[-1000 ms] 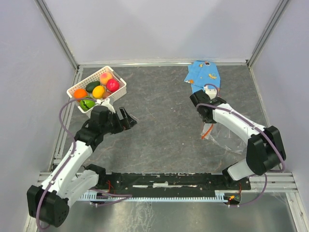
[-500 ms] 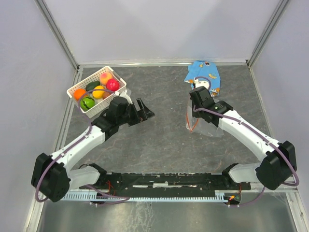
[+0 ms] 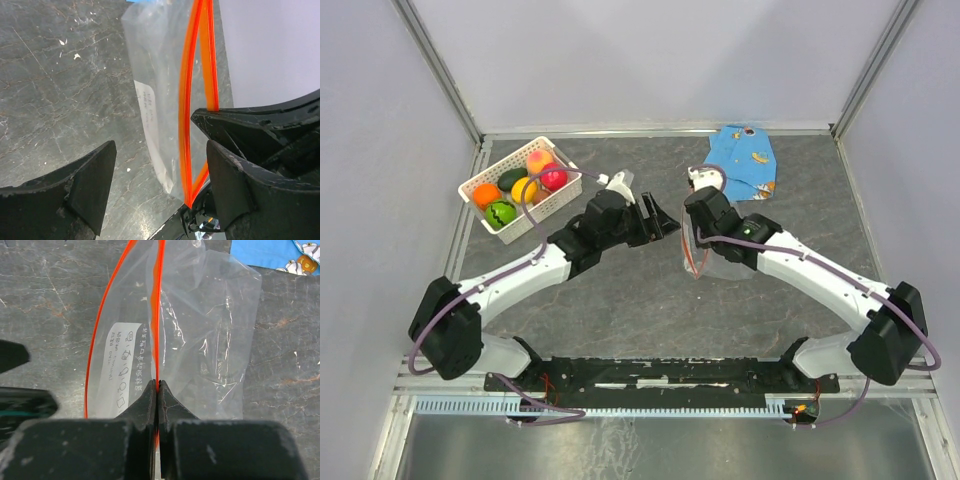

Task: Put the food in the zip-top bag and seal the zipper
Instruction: Open the zipper of the food storage bag.

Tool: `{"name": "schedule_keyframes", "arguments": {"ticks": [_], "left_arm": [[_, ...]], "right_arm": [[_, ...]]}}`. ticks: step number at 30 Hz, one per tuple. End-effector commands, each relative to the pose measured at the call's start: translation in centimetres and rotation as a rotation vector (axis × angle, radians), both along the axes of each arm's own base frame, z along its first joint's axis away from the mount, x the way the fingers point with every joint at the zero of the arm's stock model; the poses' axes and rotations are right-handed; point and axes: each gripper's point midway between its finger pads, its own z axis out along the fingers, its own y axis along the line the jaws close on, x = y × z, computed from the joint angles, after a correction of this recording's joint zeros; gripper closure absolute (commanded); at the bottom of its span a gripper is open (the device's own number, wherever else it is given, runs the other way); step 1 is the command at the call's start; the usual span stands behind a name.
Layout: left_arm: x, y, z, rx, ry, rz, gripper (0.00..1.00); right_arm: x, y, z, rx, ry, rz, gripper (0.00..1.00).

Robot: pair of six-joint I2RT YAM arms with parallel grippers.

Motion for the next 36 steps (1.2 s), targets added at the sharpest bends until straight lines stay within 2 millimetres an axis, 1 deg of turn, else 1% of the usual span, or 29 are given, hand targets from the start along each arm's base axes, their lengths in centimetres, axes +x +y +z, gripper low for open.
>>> {"name": "schedule_keyframes", "arguments": {"ticks": [1, 4, 6, 10, 13, 19, 21, 24, 25, 27, 29, 31, 34, 36], "left_arm": [[1.2, -1.6, 2.5, -0.056, -0.056, 0.043, 0.22], [1.1, -2.2, 2.2, -0.032, -0.068, 0.045, 0.23], [1.4, -2.2, 1.6, 0.008, -0.071, 0.057, 0.25], [1.8, -1.8, -0.1, 0.104, -0.056, 0.080, 0.29], [2.0, -1.3, -1.6, 0.187, -0.040, 0.090, 0.34], [1.7, 0.4, -3.2, 0.309, -0.024, 0.099, 0.59], [1.5, 0.8, -3.4, 0.320, -0.024, 0.100, 0.71], [1.3, 0.8, -3.3, 0.321, -0.025, 0.091, 0.94], [1.3, 0.9, -3.3, 0.324, -0.025, 0.096, 0.97], [1.5, 1.5, -3.1, 0.338, -0.030, 0.119, 0.97], [1.5, 2.8, -3.5, 0.386, -0.021, 0.160, 0.97], [1.6, 4.1, -3.7, 0.441, -0.014, 0.198, 0.97], [1.5, 5.5, -4.0, 0.499, 0.002, 0.236, 0.97], [1.4, 5.7, -4.3, 0.509, 0.015, 0.246, 0.97]], "right_arm": [[0.9, 1.7, 2.5, 0.025, -0.082, -0.003, 0.98], [0.7, 2.2, 2.5, 0.002, -0.093, 0.003, 0.98], [0.6, 2.4, 2.5, -0.008, -0.102, 0.002, 0.98], [0.5, 2.6, 2.6, -0.022, -0.119, -0.005, 0.98], [0.5, 2.5, 2.5, -0.038, -0.122, -0.011, 0.98], [0.5, 1.2, 2.6, -0.086, -0.141, -0.046, 0.98], [0.4, 1.0, 2.5, -0.091, -0.143, -0.051, 0.98], [0.4, 0.9, 2.4, -0.091, -0.144, -0.061, 0.98], [0.5, 0.7, 2.3, -0.101, -0.143, -0.069, 0.98], [0.6, -0.4, 2.6, -0.151, -0.156, -0.106, 0.98], [0.7, -1.4, 3.4, -0.197, -0.180, -0.130, 0.99], [0.8, -2.0, 4.3, -0.214, -0.203, -0.135, 0.98], [0.6, -1.8, 5.5, -0.172, -0.226, -0.124, 0.98], [0.5, -0.8, 5.9, -0.113, -0.223, -0.079, 0.98]]}}
